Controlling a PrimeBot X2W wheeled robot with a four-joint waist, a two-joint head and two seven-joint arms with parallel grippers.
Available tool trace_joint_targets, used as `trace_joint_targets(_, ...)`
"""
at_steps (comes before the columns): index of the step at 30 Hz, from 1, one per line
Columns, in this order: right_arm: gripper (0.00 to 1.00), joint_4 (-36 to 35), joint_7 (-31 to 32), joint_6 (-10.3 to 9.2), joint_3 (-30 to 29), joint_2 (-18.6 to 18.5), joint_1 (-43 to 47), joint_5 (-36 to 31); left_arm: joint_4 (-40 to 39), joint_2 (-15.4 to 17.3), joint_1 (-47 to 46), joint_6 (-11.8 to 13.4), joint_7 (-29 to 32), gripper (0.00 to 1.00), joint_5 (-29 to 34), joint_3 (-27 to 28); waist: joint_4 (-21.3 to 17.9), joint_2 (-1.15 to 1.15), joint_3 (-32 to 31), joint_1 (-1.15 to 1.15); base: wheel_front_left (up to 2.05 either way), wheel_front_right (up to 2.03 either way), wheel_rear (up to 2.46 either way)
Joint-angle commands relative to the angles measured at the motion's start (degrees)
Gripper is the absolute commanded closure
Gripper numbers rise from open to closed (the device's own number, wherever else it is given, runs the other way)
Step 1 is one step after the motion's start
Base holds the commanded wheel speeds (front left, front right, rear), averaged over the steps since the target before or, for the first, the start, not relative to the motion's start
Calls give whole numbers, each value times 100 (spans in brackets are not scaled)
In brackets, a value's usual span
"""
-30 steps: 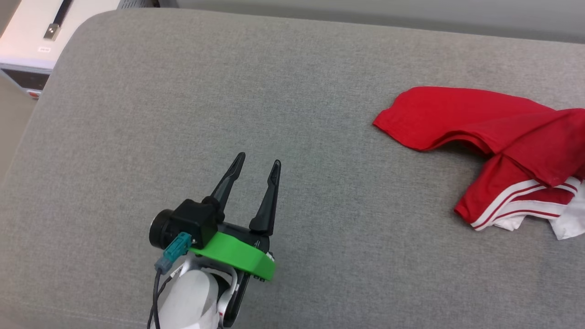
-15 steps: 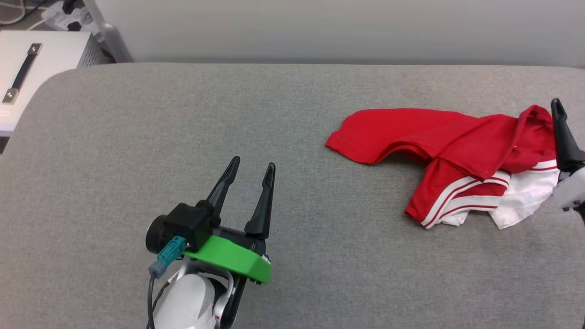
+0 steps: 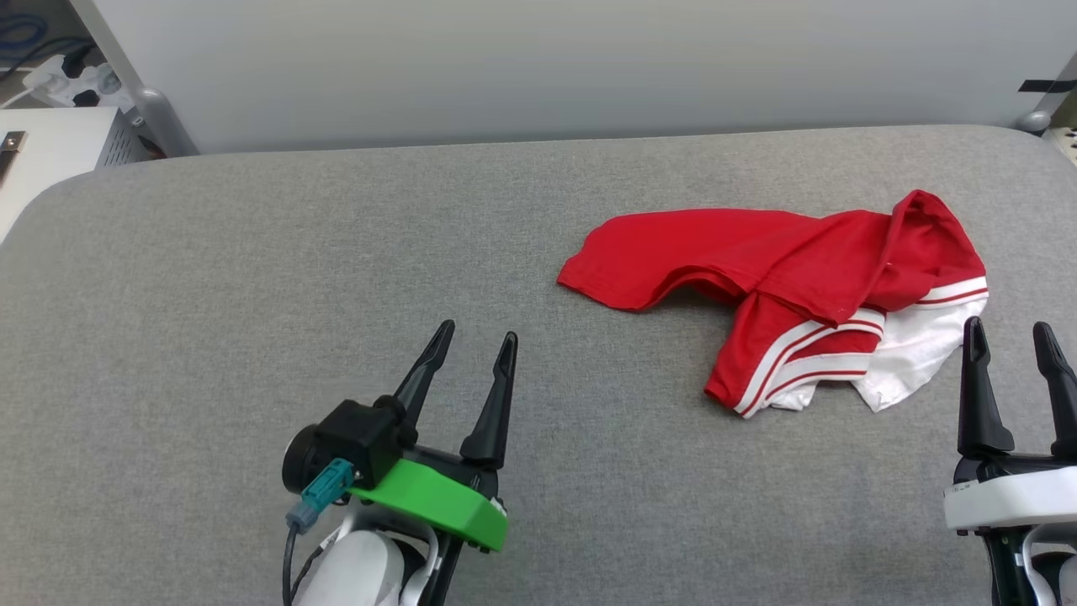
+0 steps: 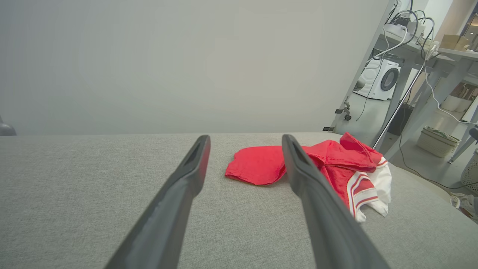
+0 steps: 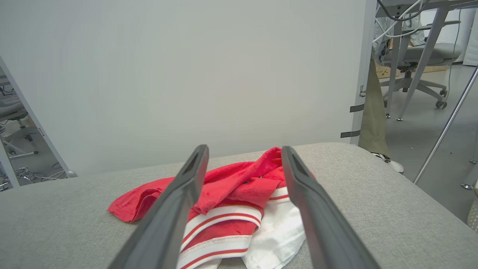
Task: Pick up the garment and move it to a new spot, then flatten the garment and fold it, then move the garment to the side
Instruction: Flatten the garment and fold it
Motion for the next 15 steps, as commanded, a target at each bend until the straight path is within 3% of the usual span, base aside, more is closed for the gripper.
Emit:
trace_joint_targets(1, 0, -73, -40, -5, -34, 56, 59, -54, 14, -23, 67, -30, -34, 0, -28, -24, -33, 0, 19, 0, 0, 0, 0)
trace_joint_targets(7, 0, -244, 17, -5, -27, 120, 42, -150, -2, -23, -74, -39, -34, 0, -73, -146, -212, 0, 169, 0, 0, 0, 0)
trace_joint_targets(11, 0, -357, 67, -5, -53, 154, 14, -199, 413, -23, -454, -46, 45, 0, -47, -603, -360, 0, 324, 0, 0, 0, 0)
trace_joint_targets(15, 0, -425, 121, -5, -41, 197, -5, -261, 765, -23, -1099, -50, 930, 0, -302, -1188, -556, 0, 506, 0, 0, 0, 0)
